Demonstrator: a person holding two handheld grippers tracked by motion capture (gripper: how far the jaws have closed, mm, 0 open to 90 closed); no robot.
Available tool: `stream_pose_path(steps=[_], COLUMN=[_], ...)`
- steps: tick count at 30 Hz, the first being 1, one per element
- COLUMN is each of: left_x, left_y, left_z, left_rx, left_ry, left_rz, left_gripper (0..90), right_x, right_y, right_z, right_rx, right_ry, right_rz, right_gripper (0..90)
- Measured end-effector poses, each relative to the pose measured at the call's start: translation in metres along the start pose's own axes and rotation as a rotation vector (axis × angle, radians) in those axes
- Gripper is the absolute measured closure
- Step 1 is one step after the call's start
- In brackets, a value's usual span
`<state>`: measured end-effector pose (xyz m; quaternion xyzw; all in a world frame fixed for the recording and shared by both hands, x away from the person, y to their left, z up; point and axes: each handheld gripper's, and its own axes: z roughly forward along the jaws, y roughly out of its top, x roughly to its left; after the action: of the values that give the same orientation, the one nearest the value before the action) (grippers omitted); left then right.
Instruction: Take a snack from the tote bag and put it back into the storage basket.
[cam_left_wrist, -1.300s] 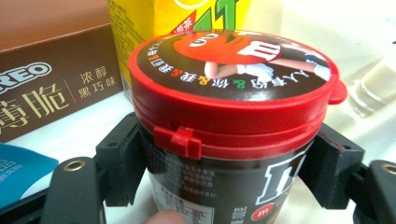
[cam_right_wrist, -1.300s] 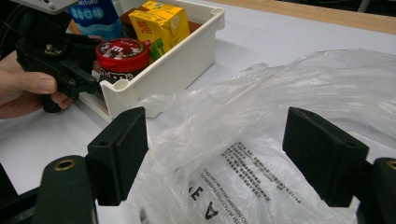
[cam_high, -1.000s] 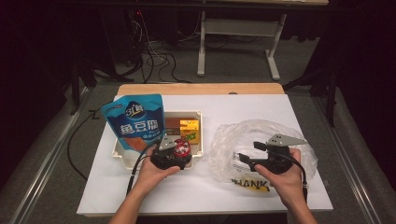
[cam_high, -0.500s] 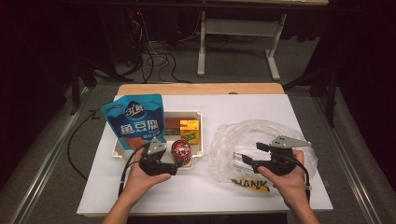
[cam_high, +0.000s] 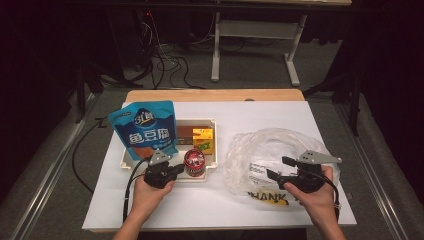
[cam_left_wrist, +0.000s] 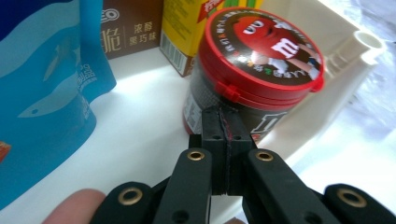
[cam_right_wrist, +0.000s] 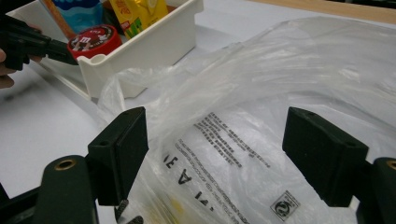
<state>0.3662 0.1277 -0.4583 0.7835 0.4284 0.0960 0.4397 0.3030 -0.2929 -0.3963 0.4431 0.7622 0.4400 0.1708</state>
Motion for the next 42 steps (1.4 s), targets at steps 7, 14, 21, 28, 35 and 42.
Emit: stream_pose_path(steps=[7,14,21,28,35,42], left_x=[-0.002,-0.006,-0.007,-0.008,-0.007,-0.005], left_y=[0.003,0.006,0.009,0.009,0.008,0.007], left_z=[0.006,0.016,0.022,0.025,0.025,0.014], left_rx=[0.004,0.006,0.006,-0.004,-0.010,-0.049], left_ry=[0.000,-0.011,-0.012,-0.007,-0.009,0.001], left_rz=[-0.013,-0.024,-0.054,-0.074,-0.075,-0.071], left_gripper=[89.6,89.5,89.1,89.8,89.8,77.9], right_x=[-0.006,-0.007,-0.009,-0.009,-0.006,-0.007], right_y=[-0.003,-0.005,-0.006,-0.007,-0.007,-0.008], right_z=[-0.004,-0.004,-0.004,-0.003,-0.001,-0.003], right_rx=[-0.009,-0.008,-0.008,-0.011,-0.003,-0.006], right_ry=[-0.014,-0.018,-0.022,-0.018,-0.014,-0.022], right_rz=[0.014,0.015,0.024,0.017,0.008,0.001], right_gripper=[23.2,23.2,23.3,22.6,22.4,21.7])
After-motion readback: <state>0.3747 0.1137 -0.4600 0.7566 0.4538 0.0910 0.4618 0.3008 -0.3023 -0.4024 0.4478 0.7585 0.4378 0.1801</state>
